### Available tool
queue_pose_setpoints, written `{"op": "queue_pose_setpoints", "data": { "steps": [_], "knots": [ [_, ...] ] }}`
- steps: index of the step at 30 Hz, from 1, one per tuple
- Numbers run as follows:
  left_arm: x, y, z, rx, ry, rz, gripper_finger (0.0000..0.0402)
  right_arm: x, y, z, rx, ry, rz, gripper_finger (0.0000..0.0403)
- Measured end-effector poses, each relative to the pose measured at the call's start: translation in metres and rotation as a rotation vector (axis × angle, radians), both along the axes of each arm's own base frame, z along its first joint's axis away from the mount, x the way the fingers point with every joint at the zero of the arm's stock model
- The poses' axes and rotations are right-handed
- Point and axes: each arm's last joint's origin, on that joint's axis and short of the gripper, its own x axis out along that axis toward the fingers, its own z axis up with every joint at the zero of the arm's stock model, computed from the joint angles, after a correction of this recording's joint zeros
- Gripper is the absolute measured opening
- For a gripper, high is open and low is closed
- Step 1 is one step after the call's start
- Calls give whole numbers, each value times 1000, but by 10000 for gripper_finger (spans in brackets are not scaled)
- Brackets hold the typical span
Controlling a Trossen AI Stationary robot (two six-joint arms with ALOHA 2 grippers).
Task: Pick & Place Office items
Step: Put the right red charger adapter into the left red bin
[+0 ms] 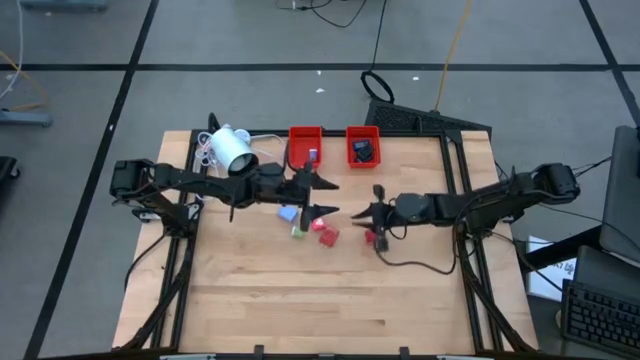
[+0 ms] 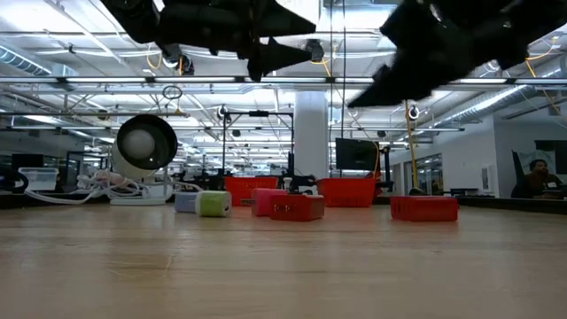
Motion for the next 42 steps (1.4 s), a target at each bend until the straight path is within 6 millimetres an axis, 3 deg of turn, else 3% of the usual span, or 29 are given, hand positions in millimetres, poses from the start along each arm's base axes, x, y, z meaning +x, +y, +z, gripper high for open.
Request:
{"op": "queue_pose_setpoints", "data": {
  "steps": [7, 11, 19, 25, 35, 42],
  "knots": [
    [-1, 0, -9, -8, 92, 0, 303, -23, 14, -28, 66, 373, 6, 217],
    [-1, -1, -10, -17, 104, 0, 303, -38, 14, -42, 112, 579, -54, 261],
    [-1, -2, -10, -23, 109, -4, 303, -41, 12, -45, 60, 628, -33, 252],
    [-1, -2, -10, -29, 108, -3, 303, -33, 5, -52, 62, 621, -60, 239],
    [-1, -4, -10, -22, 109, -9, 303, -24, 6, -67, 88, 655, -2, 259],
    [-2, -5, -12, -25, 124, -11, 303, -33, 6, -69, 69, 743, 13, 243]
  ]
}}
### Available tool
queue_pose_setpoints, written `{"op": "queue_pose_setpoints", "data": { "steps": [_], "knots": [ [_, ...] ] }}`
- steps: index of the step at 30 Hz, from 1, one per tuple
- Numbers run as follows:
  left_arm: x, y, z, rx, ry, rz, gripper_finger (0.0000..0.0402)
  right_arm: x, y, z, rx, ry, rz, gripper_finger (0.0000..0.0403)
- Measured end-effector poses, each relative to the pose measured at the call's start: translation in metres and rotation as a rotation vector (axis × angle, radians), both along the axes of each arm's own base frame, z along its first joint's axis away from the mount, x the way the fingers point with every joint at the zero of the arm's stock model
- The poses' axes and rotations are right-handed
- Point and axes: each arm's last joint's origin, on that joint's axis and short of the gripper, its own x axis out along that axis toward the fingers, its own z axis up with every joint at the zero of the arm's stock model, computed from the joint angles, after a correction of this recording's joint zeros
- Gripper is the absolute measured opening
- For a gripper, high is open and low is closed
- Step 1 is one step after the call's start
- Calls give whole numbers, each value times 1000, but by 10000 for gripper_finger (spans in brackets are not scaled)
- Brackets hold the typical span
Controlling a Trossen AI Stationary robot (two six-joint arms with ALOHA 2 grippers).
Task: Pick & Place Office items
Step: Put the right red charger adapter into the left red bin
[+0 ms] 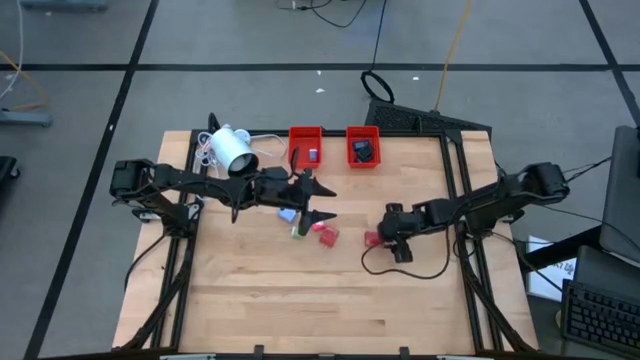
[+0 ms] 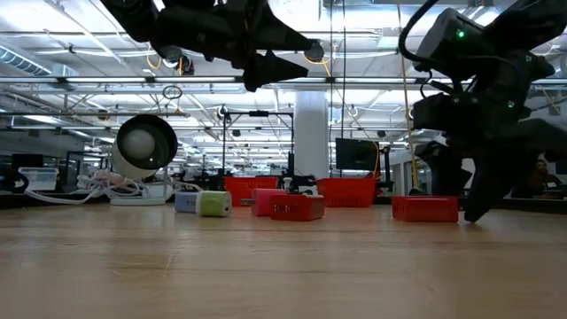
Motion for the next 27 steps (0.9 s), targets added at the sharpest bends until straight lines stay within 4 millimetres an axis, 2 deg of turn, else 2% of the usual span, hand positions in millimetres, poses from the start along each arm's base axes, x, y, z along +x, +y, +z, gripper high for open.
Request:
{"op": "queue_pose_setpoints", "data": {
  "steps": [8, 15, 20, 27],
  "knots": [
    [0, -1, -1, 9, 13, 15, 303, -2, 0, 6, 12, -19, -21, 215],
    [0, -1, -1, 11, 4, 20, 303, 1, 0, 2, 20, -24, -35, 171],
    [0, -1, 0, 9, 2, 20, 303, 3, 0, -2, 19, -14, -35, 124],
    [0, -1, 0, 8, 2, 20, 303, 5, 1, -2, 18, -27, -27, 32]
  ]
}}
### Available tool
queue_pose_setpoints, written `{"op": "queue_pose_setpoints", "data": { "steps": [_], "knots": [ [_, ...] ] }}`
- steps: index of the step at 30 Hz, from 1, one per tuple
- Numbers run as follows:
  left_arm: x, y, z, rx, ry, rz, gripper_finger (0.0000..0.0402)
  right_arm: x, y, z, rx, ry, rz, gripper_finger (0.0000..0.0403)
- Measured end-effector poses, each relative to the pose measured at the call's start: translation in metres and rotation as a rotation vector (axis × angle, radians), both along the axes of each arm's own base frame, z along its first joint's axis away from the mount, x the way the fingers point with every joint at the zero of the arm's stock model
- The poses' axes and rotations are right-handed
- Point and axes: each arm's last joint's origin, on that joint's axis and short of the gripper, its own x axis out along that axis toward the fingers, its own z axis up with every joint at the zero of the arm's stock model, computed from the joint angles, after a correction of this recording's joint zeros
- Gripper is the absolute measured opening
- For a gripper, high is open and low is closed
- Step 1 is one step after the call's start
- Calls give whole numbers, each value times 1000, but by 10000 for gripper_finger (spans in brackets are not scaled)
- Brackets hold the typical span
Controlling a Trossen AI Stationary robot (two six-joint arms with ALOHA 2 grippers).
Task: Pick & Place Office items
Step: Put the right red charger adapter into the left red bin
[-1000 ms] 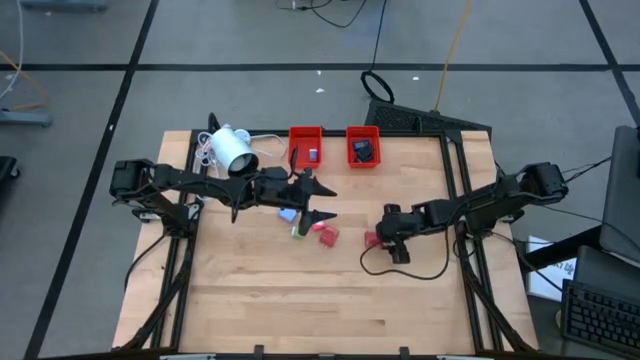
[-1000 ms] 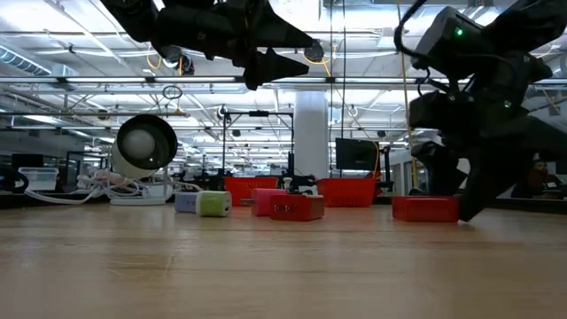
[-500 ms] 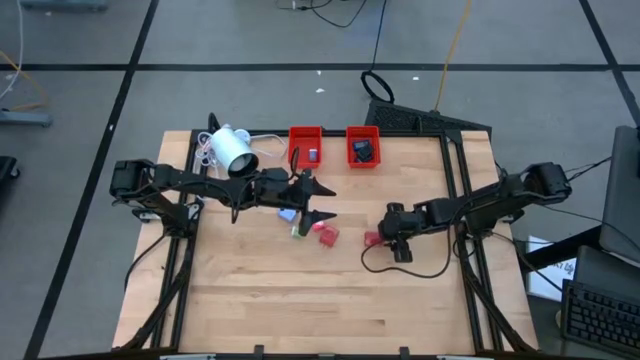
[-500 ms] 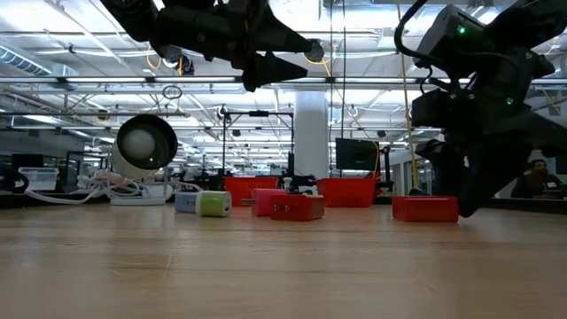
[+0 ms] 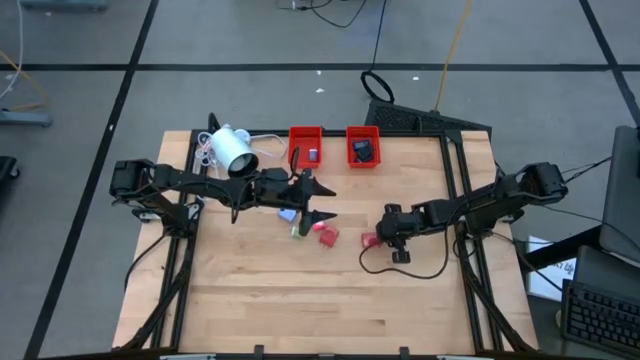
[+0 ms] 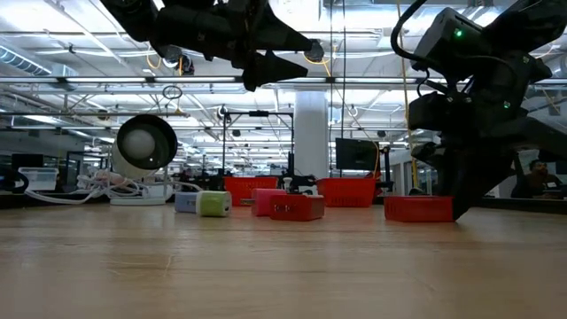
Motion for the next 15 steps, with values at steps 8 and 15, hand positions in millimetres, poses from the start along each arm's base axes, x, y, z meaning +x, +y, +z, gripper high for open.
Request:
{"op": "queue_pose_setpoints", "data": {
  "steps": [8, 15],
  "knots": [
    [0, 0, 0, 0, 4, 0, 303, 0, 0, 0, -15, -6, 28, 32],
    [0, 0, 0, 0, 5, 0, 303, 0, 0, 6, -26, -37, 49, 32]
  ]
}}
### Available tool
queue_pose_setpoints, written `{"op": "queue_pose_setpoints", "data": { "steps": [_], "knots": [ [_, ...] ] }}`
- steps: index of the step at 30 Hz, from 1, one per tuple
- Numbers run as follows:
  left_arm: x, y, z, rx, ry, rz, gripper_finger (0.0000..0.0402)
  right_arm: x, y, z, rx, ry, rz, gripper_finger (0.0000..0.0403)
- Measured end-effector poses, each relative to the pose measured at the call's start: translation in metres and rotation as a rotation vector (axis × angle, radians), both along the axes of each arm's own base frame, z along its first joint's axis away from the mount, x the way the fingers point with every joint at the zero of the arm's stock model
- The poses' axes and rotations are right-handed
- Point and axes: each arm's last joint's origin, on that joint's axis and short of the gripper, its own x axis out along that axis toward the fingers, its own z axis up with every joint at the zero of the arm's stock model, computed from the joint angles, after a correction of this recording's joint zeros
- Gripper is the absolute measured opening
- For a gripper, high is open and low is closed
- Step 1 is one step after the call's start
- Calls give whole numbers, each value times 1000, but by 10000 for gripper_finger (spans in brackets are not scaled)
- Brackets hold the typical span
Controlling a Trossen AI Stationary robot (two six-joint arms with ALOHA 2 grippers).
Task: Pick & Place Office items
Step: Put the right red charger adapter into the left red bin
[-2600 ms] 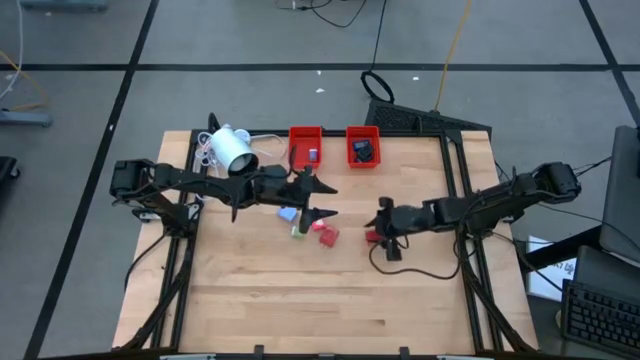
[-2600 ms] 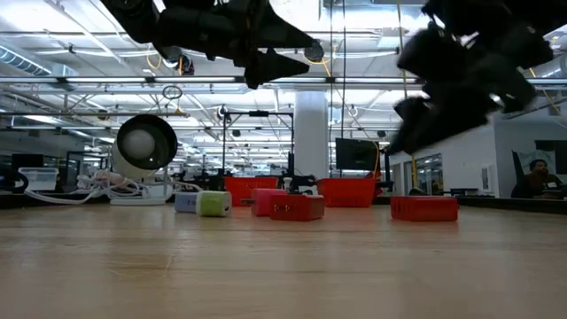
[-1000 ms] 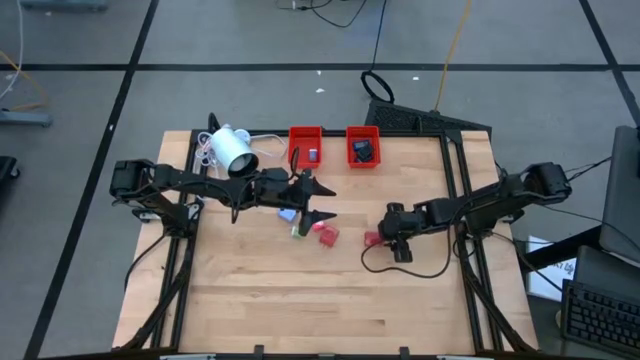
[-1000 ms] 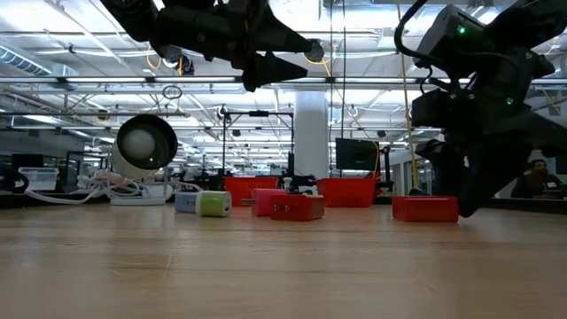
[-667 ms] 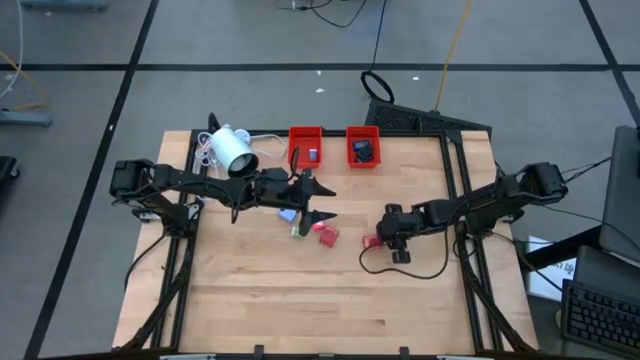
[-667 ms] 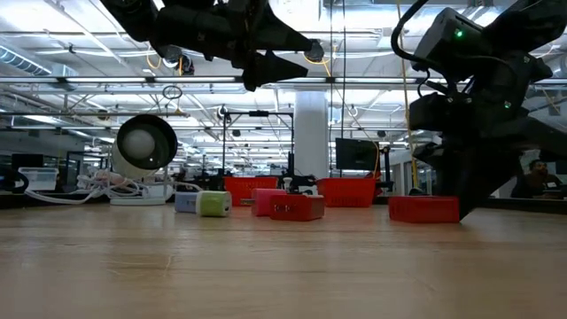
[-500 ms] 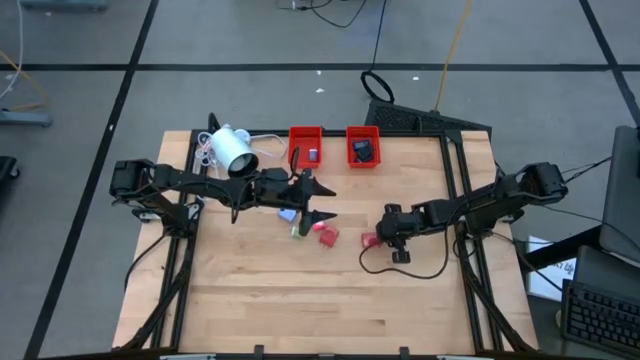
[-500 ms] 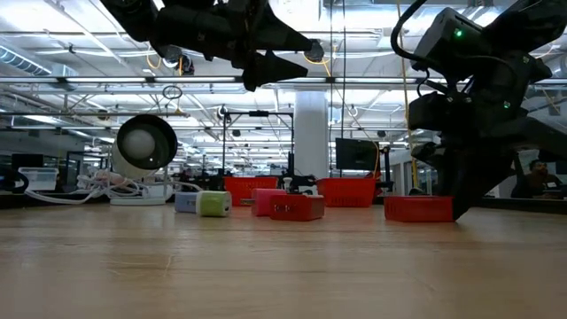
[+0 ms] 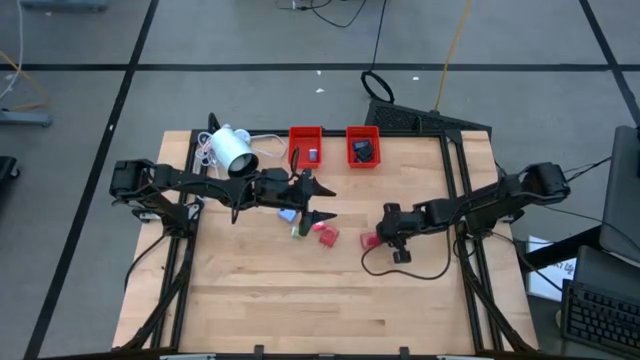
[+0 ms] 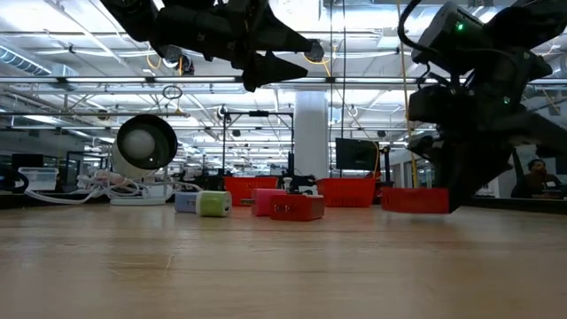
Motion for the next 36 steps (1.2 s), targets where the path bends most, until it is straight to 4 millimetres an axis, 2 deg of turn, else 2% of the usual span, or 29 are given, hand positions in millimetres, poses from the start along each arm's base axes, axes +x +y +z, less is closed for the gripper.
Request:
{"op": "queue_pose_setpoints", "data": {
  "steps": [7, 13, 20, 28, 36],
  "knots": [
    [0, -1, 1, -20, -7, 1, 303, 1, -1, 32, -25, -152, 17, 32],
    [1, -3, 3, -177, -26, 28, 303, 0, -5, 64, -192, -329, -8, 32],
    [3, -6, 2, -371, -29, 118, 303, 3, -10, 89, -401, -532, -53, 32],
    [7, -12, 7, -468, -134, 175, 303, 8, -13, 100, -536, -623, -73, 32],
    [7, -8, 3, -421, -102, 208, 303, 7, -13, 99, -555, -609, -92, 32]
  ]
}}
